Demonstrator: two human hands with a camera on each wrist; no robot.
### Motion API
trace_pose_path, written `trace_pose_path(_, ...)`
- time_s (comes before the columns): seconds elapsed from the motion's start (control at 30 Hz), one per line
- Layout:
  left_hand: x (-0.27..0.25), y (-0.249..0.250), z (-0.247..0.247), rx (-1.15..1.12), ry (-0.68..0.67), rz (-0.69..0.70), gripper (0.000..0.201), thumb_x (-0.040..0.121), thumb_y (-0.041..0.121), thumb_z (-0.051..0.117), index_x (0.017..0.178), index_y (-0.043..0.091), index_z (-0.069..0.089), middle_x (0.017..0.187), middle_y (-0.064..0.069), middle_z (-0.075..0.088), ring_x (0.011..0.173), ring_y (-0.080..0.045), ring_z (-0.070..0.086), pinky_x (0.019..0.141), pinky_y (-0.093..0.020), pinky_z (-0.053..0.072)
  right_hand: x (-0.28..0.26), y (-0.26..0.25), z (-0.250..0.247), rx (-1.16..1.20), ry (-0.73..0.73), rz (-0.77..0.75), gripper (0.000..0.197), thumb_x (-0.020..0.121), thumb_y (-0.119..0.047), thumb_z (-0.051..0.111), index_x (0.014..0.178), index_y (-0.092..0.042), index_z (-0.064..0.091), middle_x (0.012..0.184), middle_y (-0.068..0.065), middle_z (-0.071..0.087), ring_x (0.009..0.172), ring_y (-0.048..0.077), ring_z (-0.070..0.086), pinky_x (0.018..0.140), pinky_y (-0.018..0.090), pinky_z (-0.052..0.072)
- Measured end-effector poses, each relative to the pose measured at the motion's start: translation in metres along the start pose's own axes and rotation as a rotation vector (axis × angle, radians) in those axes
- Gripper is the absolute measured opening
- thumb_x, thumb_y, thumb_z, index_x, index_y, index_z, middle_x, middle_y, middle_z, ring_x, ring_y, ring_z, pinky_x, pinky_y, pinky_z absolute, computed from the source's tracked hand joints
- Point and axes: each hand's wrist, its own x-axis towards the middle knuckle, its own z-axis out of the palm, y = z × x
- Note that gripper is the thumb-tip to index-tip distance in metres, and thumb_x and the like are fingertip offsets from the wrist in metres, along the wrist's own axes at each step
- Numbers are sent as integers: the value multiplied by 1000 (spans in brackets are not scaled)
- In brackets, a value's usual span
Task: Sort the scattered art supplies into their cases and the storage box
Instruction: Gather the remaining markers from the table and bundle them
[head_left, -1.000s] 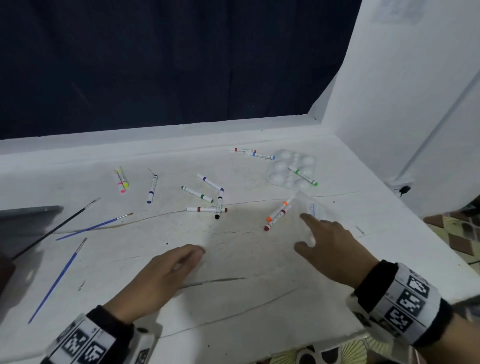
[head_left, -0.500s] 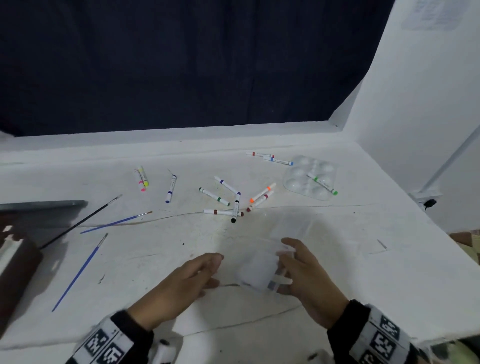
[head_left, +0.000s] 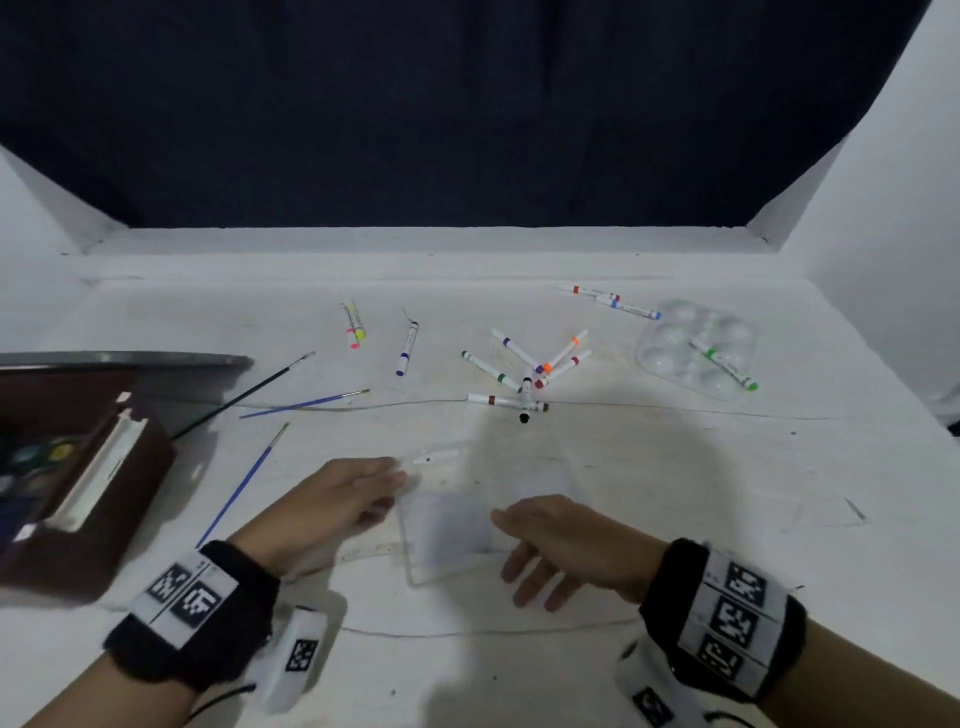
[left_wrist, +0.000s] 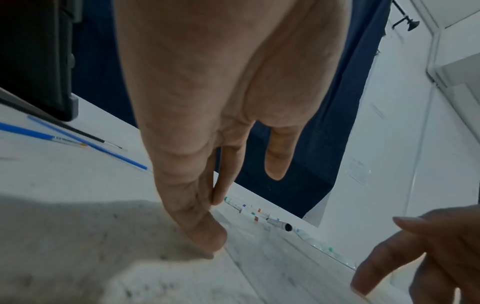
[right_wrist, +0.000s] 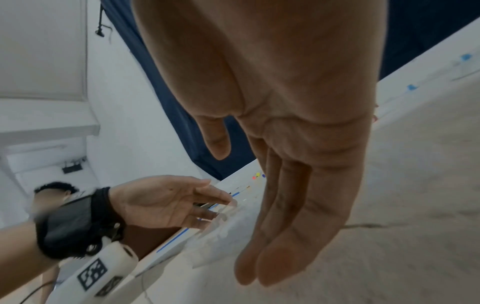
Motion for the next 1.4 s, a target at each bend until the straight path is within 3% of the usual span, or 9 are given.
trace_pose_path(0.13,14,0,-20,15,-20,4,21,96,28,62,110,13,63,92,-6,41,88,-21,38,81,-29,37,18,-17,-2,-25,-28,-6,47,97,-53,50,122,-14,53,101,16,71,76,25,70,63,30,53)
trace_pose_path(0.3,34,-8,-42,25,-50,10,62,82,49,74,133,16,60,80,3,53,75,-10,52,83,-22,50,30,-35,-16,-39,91,-84,36,98,-41,53,104,-8,65,89,13,73,67,23,68,57,27,48)
trace_pose_path(0.43,51,6,-45,278,33,138,27,94,38,66,121,38,67,121,7,65,110,-10,64,91,-31,56,49,-43,-42,-317,483,-273,15,93,-25,58,86,-16,68,77,2,71,62,15,66,58,25,50)
trace_pose_path(0.6,83,31,-34,656,111,422,23,98,30,60,120,33,64,118,9,61,110,-5,57,87,-16,42,81,-47,-72,-582,746,-338,7,90,-25,60,89,-26,66,81,0,66,78,22,62,76,34,51)
trace_pose_path(0.7,104,45,-18,796,64,547,27,99,28,58,125,24,64,120,8,62,109,-9,57,85,-15,36,97,-49,-79,-590,731,-281,5,90,-31,61,91,-27,63,82,0,61,83,25,61,78,34,51)
trace_pose_path(0.9,140,56,7,1039,-47,505,29,99,30,50,124,21,62,123,-1,62,112,-24,60,96,-44,47,117,-53,-84,-558,640,-210,26,83,-23,71,106,-17,61,95,12,67,86,28,64,74,32,52)
trace_pose_path(1.07,150,58,25,1231,-32,428,31,100,29,46,128,24,59,129,-1,57,119,-26,54,96,-41,43,116,-51,-100,-426,598,-258,33,75,-16,74,105,-17,58,93,12,67,78,29,69,74,39,59)
trace_pose_path(1.23,149,68,40,1316,41,366,22,96,17,47,114,23,58,114,-2,57,109,-28,56,84,-37,33,96,-45,-113,-154,516,-316,51,77,-1,69,119,-20,46,73,17,71,57,28,71,57,38,61)
trace_pose_path(1.4,148,71,44,1293,117,337,24,91,7,45,105,18,61,107,-2,62,104,-24,58,83,-34,26,78,-41,-110,70,373,-374,78,77,7,71,133,-32,32,70,18,70,64,39,71,58,38,59)
